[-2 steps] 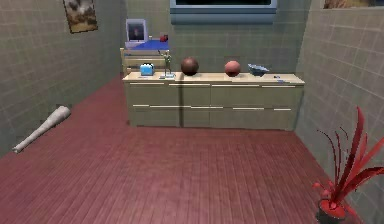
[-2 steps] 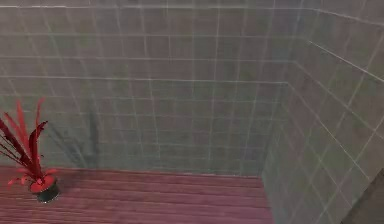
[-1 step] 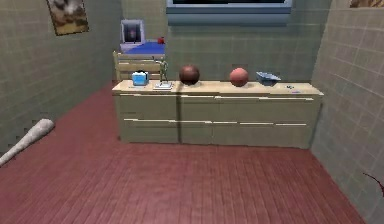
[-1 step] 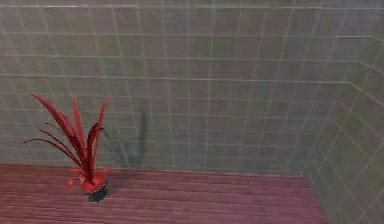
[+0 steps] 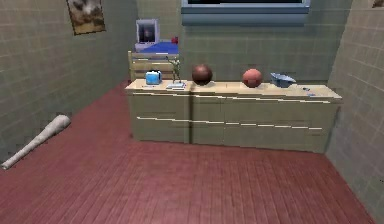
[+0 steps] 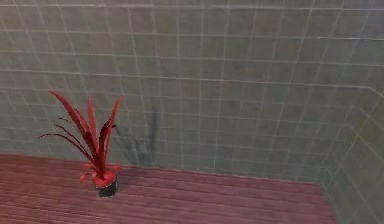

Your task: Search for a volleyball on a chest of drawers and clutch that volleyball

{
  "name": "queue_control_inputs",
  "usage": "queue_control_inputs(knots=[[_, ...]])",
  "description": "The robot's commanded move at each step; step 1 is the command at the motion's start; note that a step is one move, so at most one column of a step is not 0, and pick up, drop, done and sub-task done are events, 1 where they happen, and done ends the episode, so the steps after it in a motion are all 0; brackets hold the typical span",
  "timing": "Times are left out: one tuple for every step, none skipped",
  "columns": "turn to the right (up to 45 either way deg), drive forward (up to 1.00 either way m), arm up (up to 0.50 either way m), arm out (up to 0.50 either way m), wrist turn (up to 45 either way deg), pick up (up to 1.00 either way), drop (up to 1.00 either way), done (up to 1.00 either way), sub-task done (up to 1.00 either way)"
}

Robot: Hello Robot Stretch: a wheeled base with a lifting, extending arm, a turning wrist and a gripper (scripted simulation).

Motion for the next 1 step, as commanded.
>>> queue_control_inputs(knots=[[0.0, 1.0, 0.0, 0.0, 0.0, 0.0, 0.0, 0.0, 0.0]])
